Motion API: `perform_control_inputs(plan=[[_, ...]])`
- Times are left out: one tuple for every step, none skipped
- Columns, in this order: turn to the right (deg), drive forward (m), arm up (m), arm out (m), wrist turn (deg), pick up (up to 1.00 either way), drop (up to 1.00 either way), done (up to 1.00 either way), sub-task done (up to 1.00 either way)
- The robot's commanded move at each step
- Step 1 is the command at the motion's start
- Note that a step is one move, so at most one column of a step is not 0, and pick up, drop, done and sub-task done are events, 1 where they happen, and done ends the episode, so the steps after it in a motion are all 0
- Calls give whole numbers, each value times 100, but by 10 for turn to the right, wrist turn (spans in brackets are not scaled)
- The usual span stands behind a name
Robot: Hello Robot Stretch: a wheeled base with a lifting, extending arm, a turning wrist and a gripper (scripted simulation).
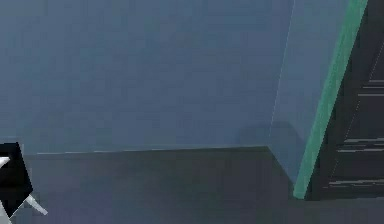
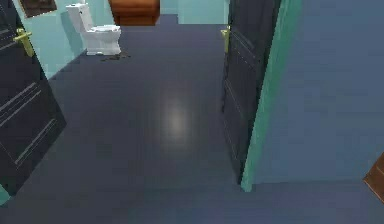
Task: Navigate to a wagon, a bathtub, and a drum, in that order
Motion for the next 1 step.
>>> perform_control_inputs(plan=[[450,0,0,0,0,0,0,0,0]])
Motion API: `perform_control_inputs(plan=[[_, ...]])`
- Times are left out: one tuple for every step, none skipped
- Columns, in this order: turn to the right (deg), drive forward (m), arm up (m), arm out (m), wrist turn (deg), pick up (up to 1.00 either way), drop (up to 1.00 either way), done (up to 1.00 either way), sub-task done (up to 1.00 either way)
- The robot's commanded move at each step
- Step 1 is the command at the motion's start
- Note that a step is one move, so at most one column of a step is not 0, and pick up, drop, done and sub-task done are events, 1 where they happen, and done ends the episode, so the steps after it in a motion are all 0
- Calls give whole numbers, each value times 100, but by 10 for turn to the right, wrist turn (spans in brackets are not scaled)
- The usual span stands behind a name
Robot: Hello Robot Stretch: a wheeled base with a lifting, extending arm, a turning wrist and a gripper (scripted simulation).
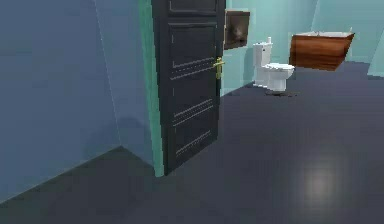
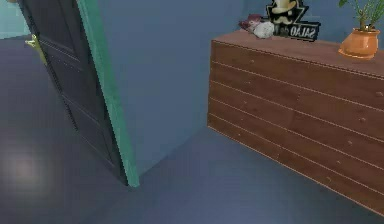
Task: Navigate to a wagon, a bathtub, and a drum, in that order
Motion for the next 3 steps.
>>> perform_control_inputs(plan=[[150,0,0,0,0,0,0,0,0],[0,45,0,0,0,0,0,0,0],[270,0,0,0,0,0,0,0,0]])
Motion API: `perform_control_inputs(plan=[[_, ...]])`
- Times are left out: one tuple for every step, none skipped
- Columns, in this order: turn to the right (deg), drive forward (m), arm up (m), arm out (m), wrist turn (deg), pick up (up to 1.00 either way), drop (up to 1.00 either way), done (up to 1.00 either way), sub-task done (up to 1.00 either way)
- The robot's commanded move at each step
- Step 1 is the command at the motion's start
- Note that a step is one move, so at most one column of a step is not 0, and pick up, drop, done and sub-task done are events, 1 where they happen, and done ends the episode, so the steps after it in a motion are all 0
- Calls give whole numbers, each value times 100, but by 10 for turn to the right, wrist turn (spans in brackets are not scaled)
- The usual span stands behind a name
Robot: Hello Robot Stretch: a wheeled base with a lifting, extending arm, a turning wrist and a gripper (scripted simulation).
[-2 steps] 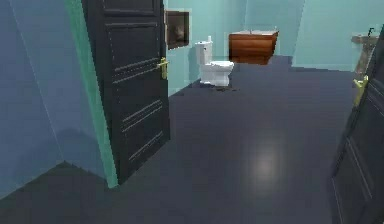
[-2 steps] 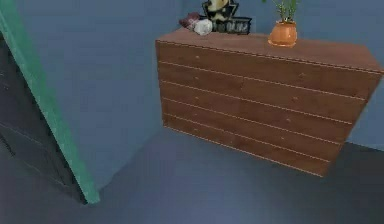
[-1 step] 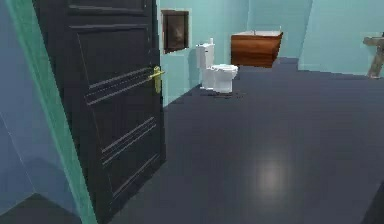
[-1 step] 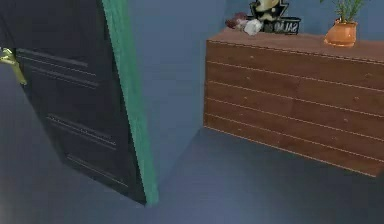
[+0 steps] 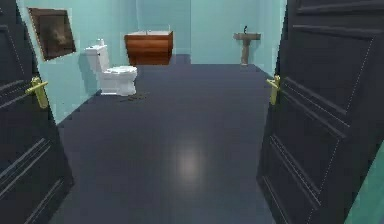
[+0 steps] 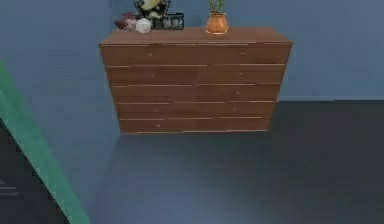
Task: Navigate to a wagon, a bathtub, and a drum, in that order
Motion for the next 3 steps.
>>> perform_control_inputs(plan=[[0,100,0,0,0,0,0,0,0],[0,100,0,0,0,0,0,0,0],[0,100,0,0,0,0,0,0,0]])
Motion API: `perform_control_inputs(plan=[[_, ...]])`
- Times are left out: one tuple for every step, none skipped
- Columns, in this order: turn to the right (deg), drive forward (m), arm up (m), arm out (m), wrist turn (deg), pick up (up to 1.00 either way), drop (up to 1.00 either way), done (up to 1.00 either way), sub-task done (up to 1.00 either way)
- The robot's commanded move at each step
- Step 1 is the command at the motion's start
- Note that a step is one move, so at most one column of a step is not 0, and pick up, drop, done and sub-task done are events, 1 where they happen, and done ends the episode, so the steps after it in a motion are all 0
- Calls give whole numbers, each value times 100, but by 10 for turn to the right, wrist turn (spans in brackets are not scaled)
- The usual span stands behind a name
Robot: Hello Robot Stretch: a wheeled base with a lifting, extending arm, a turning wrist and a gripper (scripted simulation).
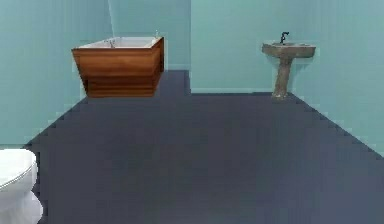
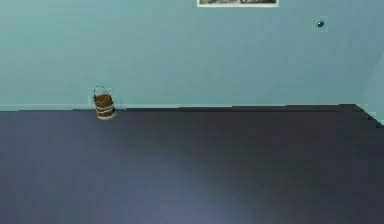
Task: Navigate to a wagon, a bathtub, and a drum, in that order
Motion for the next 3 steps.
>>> perform_control_inputs(plan=[[0,100,0,0,0,0,0,0,0],[0,100,0,0,0,0,0,0,0],[0,100,0,0,0,0,0,0,0]])
